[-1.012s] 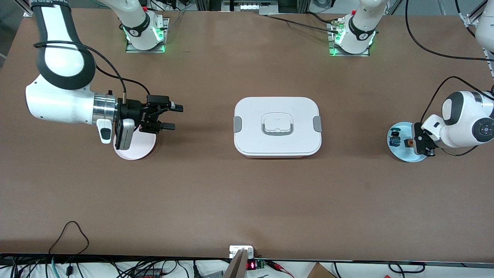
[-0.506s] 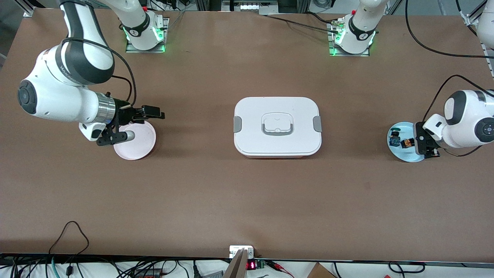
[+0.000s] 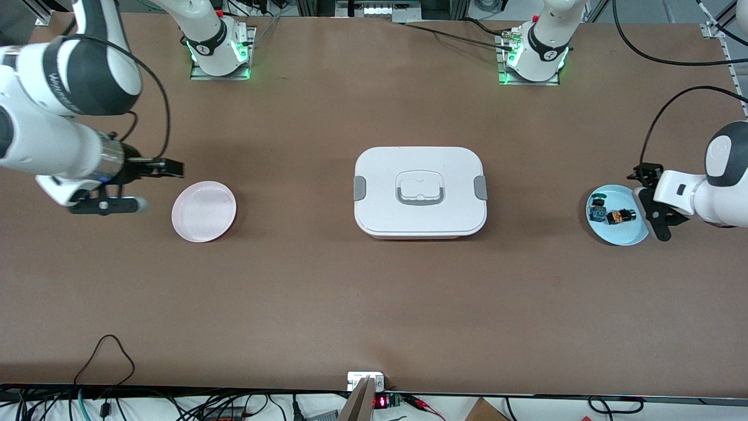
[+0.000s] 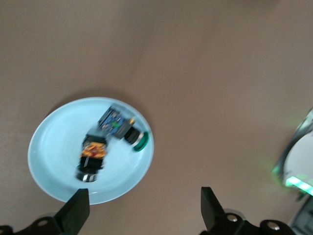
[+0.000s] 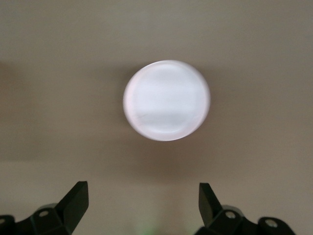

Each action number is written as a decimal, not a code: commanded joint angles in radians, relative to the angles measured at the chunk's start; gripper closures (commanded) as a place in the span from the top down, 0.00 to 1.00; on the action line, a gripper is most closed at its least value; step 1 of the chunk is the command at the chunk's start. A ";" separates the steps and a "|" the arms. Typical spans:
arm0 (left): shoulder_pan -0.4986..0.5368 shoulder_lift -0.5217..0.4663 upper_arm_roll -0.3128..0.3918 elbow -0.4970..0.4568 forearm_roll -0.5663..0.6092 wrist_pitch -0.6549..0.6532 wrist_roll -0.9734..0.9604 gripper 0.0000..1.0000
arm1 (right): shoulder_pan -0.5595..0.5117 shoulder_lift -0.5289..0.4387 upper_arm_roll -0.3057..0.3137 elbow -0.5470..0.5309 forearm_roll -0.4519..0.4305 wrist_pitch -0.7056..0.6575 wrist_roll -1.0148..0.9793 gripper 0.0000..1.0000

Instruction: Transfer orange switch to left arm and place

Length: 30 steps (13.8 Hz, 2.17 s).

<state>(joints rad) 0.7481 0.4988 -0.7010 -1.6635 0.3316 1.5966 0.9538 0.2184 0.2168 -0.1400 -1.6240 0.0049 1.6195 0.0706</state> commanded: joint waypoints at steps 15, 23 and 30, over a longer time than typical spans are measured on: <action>-0.669 -0.457 0.750 -0.095 -0.396 0.181 -0.908 1.00 | -0.192 -0.165 0.071 -0.097 -0.049 0.151 -0.073 1.00; -0.779 -0.476 0.842 -0.077 -0.384 0.091 -0.893 1.00 | -0.194 -0.155 0.071 -0.054 -0.049 0.122 -0.089 1.00; -0.773 -0.448 0.842 -0.041 -0.382 0.049 -0.891 1.00 | -0.195 -0.152 0.069 -0.013 -0.043 0.056 -0.150 1.00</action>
<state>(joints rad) -0.0130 0.0311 0.1262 -1.7396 -0.0504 1.6717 0.0705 0.0290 0.0702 -0.0748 -1.6491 -0.0486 1.6967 -0.0569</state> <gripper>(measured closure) 0.000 0.000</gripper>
